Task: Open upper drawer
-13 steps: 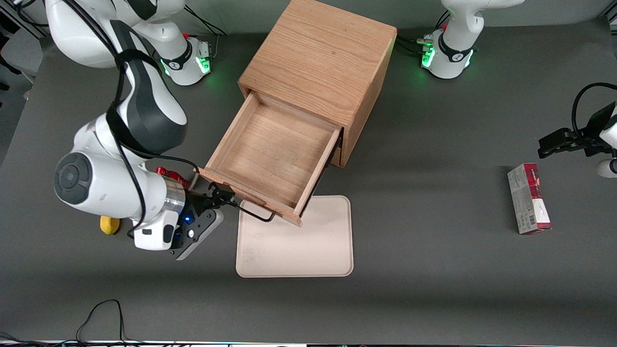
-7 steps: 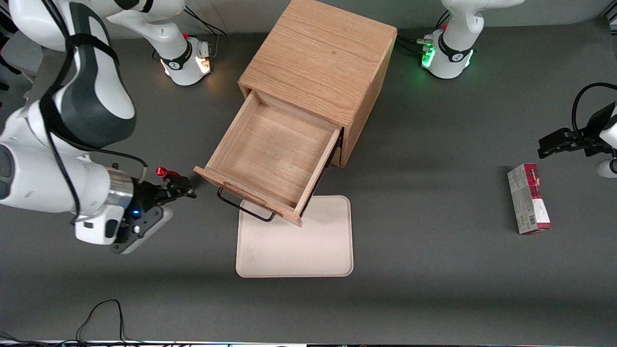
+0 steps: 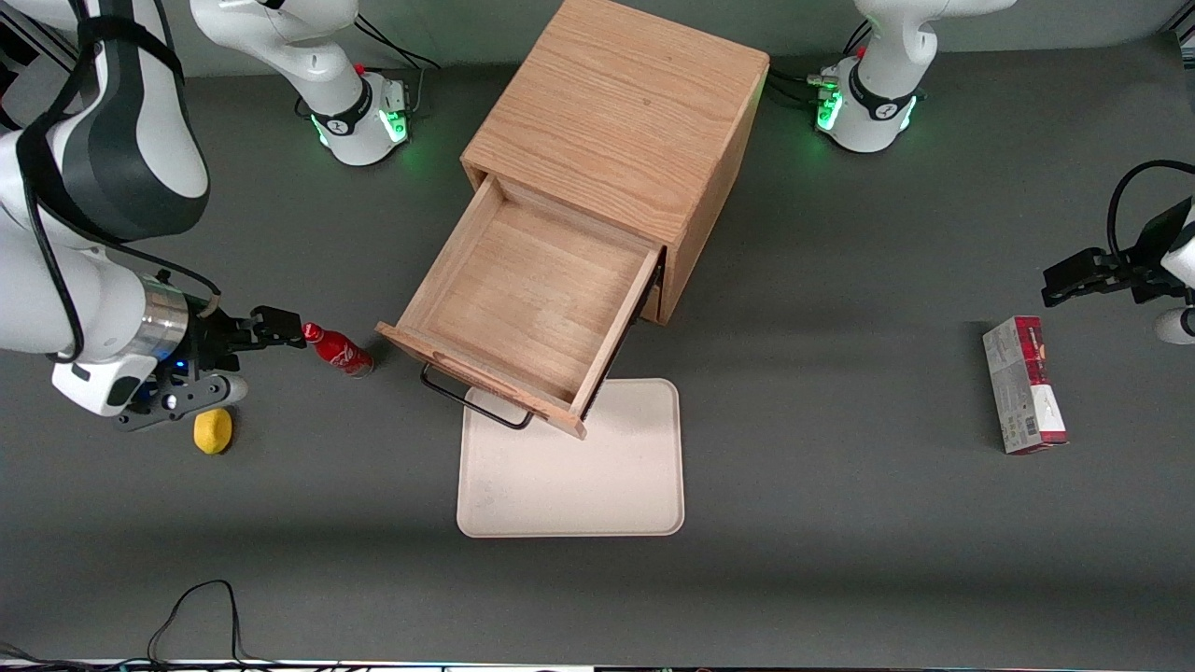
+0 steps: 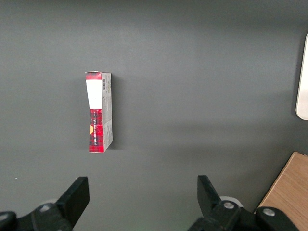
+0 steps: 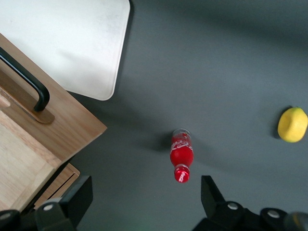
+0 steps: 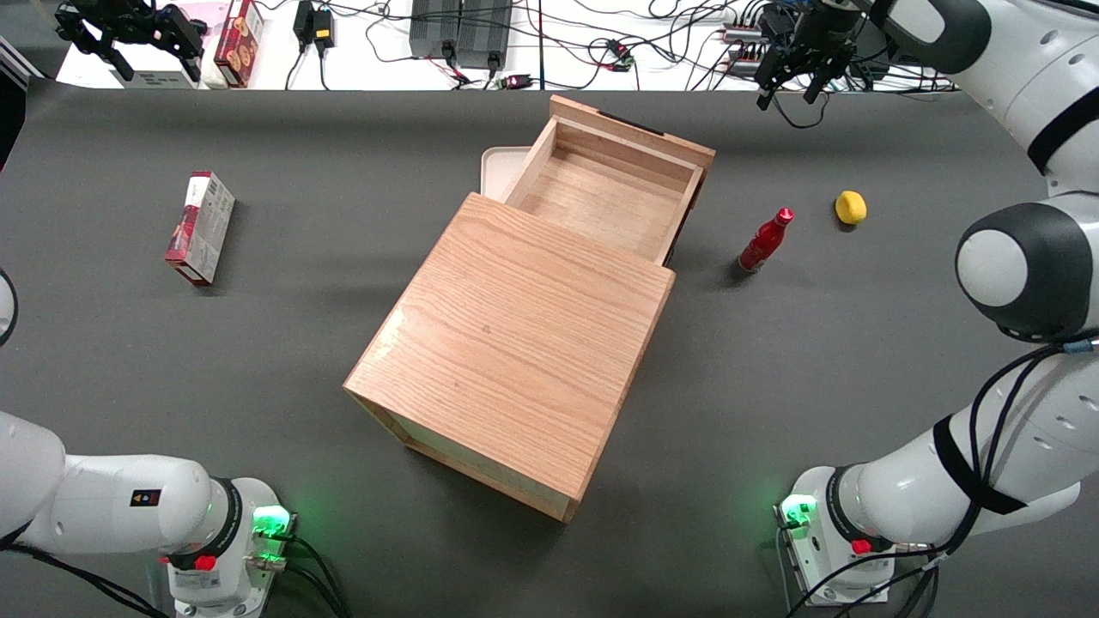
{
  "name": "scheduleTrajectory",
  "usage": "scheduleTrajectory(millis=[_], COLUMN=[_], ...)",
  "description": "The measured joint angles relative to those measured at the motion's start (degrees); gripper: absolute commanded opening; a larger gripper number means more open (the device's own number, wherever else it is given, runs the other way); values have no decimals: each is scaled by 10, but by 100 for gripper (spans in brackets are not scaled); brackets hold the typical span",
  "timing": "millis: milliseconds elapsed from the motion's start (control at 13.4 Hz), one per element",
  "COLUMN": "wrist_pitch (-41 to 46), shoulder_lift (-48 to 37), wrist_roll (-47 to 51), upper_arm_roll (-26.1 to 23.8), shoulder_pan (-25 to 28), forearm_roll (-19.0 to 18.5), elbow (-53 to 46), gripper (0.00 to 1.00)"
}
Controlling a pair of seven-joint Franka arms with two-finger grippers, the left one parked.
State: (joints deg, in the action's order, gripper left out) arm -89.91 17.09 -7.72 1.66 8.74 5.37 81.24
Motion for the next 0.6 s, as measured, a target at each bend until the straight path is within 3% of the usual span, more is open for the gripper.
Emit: scheduleTrajectory(millis=[373, 597], wrist_pitch=[-8, -75], shoulder_lift=[-16, -78], wrist_roll=[2, 2], upper_arm_roll=[23, 36], shoulder_pan=[0, -1], forearm_roll=[-1, -1], elbow=[26, 121], gripper=[100, 100])
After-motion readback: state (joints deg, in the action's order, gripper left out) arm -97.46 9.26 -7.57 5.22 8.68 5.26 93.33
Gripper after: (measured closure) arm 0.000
